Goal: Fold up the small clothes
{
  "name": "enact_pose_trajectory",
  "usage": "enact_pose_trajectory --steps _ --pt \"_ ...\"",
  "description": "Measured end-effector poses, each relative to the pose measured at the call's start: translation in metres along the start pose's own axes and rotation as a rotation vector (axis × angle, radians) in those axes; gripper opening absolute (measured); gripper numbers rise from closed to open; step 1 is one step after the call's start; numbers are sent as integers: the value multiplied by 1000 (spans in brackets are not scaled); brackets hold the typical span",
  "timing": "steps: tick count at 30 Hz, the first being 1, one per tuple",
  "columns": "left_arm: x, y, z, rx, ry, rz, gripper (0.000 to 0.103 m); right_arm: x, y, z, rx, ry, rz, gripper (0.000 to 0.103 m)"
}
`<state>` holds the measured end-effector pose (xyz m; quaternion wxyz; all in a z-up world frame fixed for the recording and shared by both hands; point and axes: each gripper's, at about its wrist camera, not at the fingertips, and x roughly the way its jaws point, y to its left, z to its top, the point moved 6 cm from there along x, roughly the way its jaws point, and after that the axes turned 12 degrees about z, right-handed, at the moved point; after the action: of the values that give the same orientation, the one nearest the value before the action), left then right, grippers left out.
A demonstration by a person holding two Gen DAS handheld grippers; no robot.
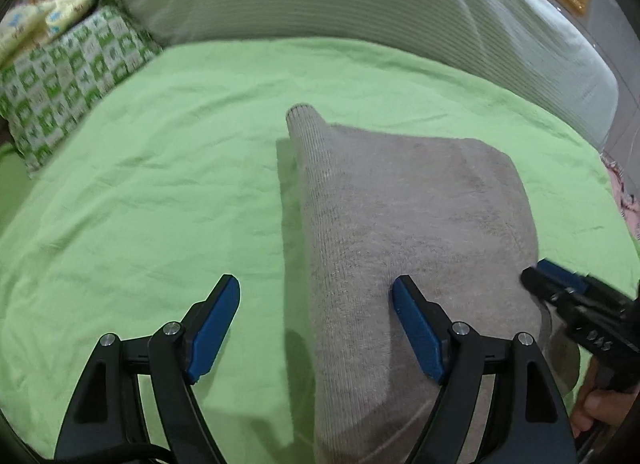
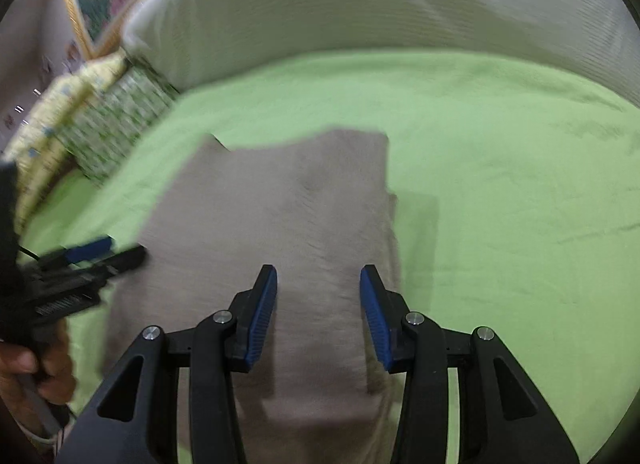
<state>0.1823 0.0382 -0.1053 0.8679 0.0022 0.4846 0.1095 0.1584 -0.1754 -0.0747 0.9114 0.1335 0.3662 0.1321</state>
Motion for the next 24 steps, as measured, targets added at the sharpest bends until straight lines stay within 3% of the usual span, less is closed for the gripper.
enact_pose_trajectory --steps 2,4,7,15,24 --pt "9 3 -3 -23 18 -25 84 8 -12 -7 21 17 -26 48" --pt "12 6 -4 -45 30 -40 86 7 -22 -11 82 4 11 53" --pt "7 15 -4 -95 42 -85 86 -1 -28 -10 127 -19 46 54" --pt "-19 28 -20 -164 48 -97 85 -41 -18 -14 140 -91 66 55" --pt "-40 30 -55 -156 75 -136 86 -45 -6 -43 161 -50 88 59"
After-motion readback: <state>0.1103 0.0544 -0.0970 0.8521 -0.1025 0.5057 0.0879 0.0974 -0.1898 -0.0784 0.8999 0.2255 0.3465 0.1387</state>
